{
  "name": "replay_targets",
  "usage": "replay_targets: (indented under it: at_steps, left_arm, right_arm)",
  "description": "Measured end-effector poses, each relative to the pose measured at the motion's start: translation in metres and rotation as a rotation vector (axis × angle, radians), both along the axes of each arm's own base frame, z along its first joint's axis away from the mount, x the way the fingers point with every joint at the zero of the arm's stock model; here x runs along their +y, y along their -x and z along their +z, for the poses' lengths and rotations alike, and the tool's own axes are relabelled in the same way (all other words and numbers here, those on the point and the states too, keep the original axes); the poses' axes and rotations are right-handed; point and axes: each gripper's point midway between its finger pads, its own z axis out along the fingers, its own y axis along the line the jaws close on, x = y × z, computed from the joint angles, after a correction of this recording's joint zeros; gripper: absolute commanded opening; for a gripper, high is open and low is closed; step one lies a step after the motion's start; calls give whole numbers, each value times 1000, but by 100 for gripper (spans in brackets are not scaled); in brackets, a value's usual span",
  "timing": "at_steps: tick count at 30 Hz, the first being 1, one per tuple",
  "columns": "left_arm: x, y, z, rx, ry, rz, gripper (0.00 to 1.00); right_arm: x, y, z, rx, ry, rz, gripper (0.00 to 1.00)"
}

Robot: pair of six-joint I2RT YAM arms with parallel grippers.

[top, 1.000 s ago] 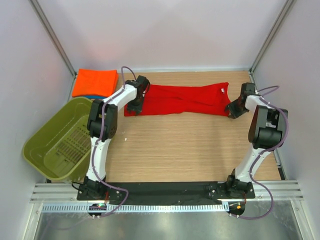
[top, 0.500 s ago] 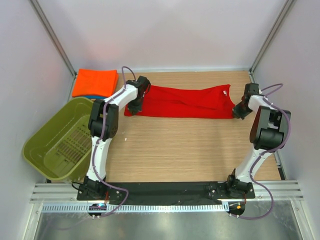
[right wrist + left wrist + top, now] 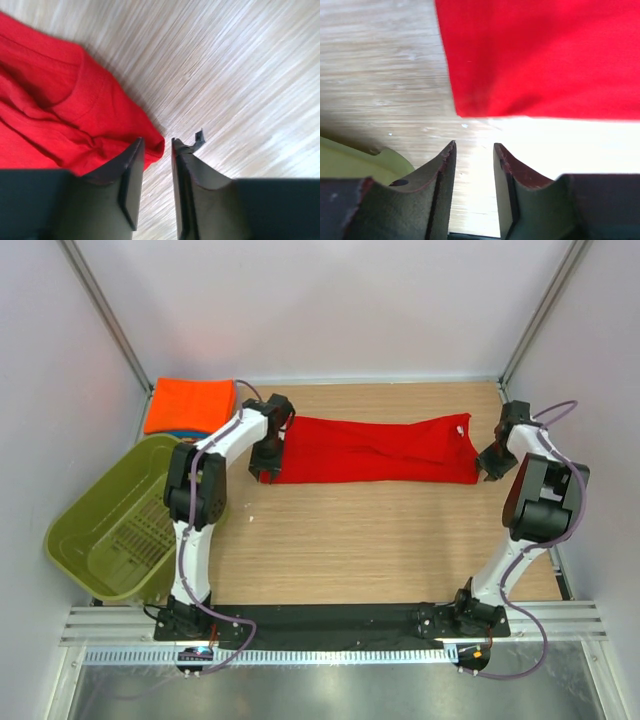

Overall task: Fold and stack the t-shirts
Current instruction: Fold the tshirt

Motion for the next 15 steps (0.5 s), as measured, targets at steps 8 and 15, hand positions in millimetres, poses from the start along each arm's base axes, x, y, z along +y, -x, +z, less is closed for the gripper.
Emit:
replay_targets:
  at_steps: [8,15]
  left_arm:
    - [-42,-40,51,-122,199,-76,39]
    - [-57,-55,23,-86,228,-112,39]
  right_arm:
    - [10,5,32,-16,-49,-116,55]
    - [54,-35,71,-104,-87,-126,55]
